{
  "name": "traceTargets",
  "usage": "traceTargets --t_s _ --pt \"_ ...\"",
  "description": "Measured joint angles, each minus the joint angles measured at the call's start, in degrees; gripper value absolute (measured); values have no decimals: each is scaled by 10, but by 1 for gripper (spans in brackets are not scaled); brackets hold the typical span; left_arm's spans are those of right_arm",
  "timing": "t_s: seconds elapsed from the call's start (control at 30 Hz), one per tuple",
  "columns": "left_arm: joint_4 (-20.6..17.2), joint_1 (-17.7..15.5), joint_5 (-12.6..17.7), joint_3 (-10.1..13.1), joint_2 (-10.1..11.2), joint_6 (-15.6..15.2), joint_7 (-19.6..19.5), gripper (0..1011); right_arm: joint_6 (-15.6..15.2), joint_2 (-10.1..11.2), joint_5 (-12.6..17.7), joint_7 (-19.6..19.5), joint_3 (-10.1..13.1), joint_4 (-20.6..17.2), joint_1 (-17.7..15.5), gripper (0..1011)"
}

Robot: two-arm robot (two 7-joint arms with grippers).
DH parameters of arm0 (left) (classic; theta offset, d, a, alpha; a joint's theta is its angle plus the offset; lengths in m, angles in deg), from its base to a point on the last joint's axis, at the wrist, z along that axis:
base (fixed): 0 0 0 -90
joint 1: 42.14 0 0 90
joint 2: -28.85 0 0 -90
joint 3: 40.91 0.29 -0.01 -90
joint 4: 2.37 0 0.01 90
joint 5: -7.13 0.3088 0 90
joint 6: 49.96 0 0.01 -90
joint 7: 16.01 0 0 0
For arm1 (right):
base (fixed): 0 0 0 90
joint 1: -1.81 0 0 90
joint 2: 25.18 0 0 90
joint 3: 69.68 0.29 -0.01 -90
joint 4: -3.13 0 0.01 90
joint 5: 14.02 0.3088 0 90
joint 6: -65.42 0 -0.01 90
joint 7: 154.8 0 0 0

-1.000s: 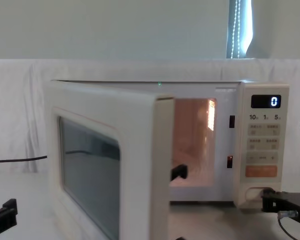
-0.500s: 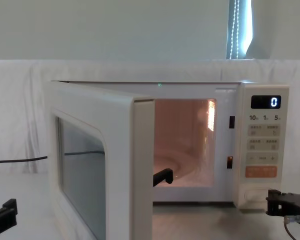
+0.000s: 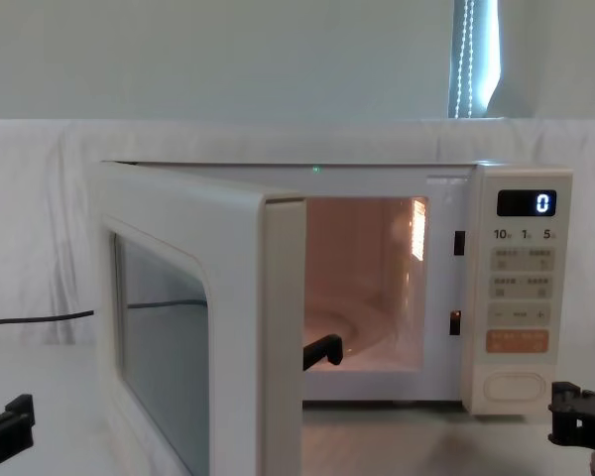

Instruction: Press the button to open the microwave door with one hand; close the microwave door with the other hand.

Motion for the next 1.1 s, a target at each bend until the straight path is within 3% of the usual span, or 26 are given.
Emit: traceTargets --t_s 0.27,0.6,1.1 --pt "0 0 0 0 0 0 0 1001 26 -1 -12 -10 -1 -40 -43 0" --pt "0 0 0 0 0 0 0 1001 74 -19 -20 -27 5 -42 -63 0" --pt "0 0 0 0 0 0 0 1001 77 -32 -28 -33 15 -39 -67 0"
